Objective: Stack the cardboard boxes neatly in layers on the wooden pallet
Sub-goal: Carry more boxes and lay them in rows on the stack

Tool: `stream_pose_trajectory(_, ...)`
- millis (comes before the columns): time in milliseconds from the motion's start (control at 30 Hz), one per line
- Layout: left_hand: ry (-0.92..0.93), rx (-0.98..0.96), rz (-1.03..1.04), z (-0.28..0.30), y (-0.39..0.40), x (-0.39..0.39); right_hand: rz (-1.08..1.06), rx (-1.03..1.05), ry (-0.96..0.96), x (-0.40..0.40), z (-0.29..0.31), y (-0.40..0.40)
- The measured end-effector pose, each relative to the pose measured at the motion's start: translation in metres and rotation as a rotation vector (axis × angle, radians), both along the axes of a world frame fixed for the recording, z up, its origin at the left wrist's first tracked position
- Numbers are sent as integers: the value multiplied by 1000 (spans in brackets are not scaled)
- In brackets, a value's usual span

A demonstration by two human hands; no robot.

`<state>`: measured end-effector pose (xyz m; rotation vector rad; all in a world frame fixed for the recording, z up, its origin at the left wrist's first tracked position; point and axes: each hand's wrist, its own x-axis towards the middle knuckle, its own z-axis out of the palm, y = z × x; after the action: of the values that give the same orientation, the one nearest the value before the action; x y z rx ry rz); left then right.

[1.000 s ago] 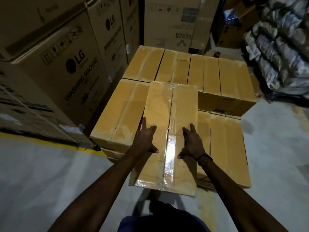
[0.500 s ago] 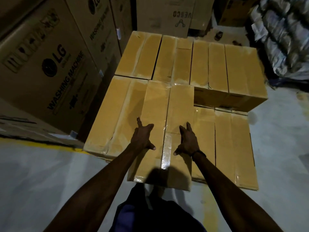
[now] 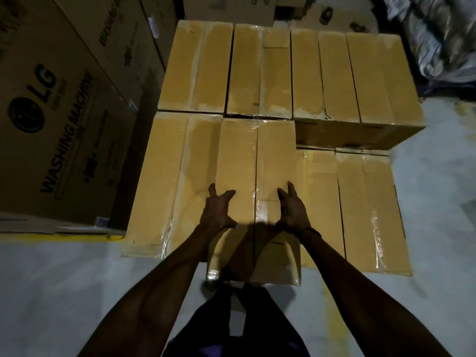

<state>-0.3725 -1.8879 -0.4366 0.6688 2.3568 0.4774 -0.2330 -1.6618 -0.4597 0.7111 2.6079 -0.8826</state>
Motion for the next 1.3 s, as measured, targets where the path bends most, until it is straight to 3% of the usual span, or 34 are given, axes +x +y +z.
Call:
stream_pose_trajectory(567,82,-119,-70,-37,11,-30,9,60,39,-29,-39,21)
stream_pose_trajectory(933,148,-203,-131,-47,8,-25,152,97,-87,-32,-41,24)
stream_pose_trajectory(1300,88,-93,-126,-48,-70,43,192,92,-157,53,-28,-33)
